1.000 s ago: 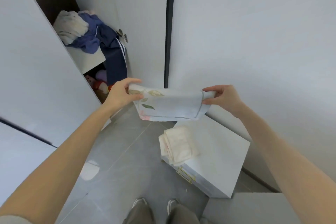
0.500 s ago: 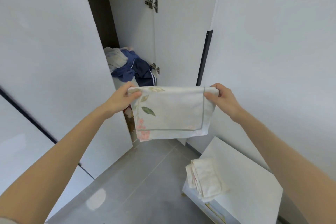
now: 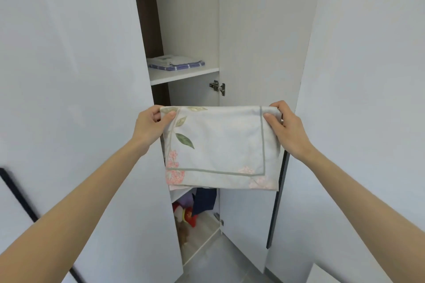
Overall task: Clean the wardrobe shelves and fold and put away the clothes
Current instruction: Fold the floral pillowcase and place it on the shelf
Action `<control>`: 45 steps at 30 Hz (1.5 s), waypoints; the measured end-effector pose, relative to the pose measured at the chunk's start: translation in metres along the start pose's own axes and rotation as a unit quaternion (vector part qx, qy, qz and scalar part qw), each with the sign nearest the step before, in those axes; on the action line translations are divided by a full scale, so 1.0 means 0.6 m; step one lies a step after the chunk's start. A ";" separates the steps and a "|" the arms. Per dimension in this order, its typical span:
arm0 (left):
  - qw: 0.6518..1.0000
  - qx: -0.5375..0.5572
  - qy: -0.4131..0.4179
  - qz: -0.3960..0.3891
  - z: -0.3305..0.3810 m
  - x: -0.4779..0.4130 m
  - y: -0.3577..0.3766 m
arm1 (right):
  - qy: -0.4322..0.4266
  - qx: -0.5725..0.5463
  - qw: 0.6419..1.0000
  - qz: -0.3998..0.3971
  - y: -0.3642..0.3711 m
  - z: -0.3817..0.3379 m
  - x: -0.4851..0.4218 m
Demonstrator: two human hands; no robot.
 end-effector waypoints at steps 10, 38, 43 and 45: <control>0.994 -0.014 0.070 0.082 0.112 -0.326 0.032 | -0.082 -0.025 0.994 0.072 0.005 -0.045 -0.332; 0.864 -0.391 0.045 0.315 0.073 -1.048 -0.003 | 0.156 -0.412 0.842 -0.310 0.459 -0.088 -0.942; 0.891 -0.394 -0.008 0.226 -0.035 -1.131 0.023 | 0.173 -0.312 0.881 -0.310 0.500 -0.041 -0.974; 0.900 -0.390 -0.012 0.193 -0.070 -1.149 0.041 | 0.131 -0.241 0.922 -0.273 0.503 -0.026 -0.982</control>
Point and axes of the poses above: each hand's wrist, its own x-axis away from the middle knuckle, its own y-axis out of the palm, z = x × y, the point moved 2 cm from there along -x, towards the middle knuckle, and after that the axes turned 8 degrees about x, right-handed, at the moved point
